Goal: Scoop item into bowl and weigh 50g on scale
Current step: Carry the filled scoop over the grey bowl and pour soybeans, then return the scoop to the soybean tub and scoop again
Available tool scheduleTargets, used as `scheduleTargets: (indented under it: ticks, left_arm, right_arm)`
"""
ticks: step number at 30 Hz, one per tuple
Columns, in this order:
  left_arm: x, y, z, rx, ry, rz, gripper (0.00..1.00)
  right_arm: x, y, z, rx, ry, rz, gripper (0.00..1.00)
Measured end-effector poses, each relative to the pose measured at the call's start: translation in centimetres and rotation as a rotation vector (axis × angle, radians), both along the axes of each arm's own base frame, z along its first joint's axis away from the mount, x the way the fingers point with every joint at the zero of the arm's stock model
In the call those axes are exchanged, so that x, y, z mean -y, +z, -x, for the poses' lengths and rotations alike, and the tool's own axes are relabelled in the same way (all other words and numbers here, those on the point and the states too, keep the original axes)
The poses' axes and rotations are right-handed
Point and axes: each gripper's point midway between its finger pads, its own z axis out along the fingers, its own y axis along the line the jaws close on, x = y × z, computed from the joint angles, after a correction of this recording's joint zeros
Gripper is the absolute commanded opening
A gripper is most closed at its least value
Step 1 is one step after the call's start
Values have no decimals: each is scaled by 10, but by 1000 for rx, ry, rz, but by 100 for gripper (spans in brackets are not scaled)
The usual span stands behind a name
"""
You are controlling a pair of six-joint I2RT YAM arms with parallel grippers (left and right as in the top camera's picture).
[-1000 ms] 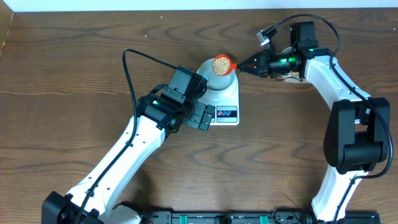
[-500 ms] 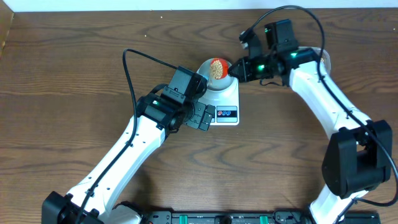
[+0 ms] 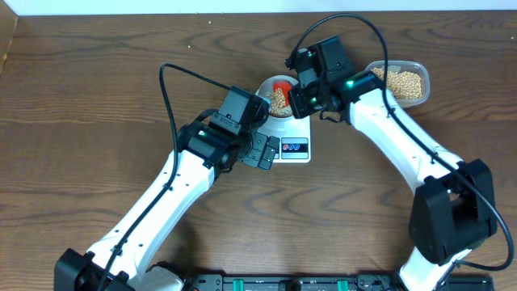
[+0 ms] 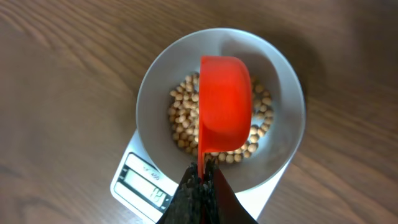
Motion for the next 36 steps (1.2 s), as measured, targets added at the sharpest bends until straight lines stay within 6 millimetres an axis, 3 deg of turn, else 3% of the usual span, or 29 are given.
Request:
scheduleTargets:
  ticks: [8,13,29,33,35,36]
  left_arm:
    - [0,0,0,0,0,0,99]
    - [0,0,0,0,0,0,99]
    - [0,0,0,0,0,0,99]
    - [0,0,0,0,0,0,99]
    - [0,0,0,0,0,0,100]
    - [0,0,0,0,0,0,99]
  right_arm:
    - [-2,24,3,190,2,211,1]
    - [0,28,2,247,-4,296,1]
    - [3,28,0,187,17,186,1]
    - [14,50,-2,176,3,77,1]
    - [29,73,-4,194,-27,19,1]
    - [47,91,-6,213,-65,-15,1]
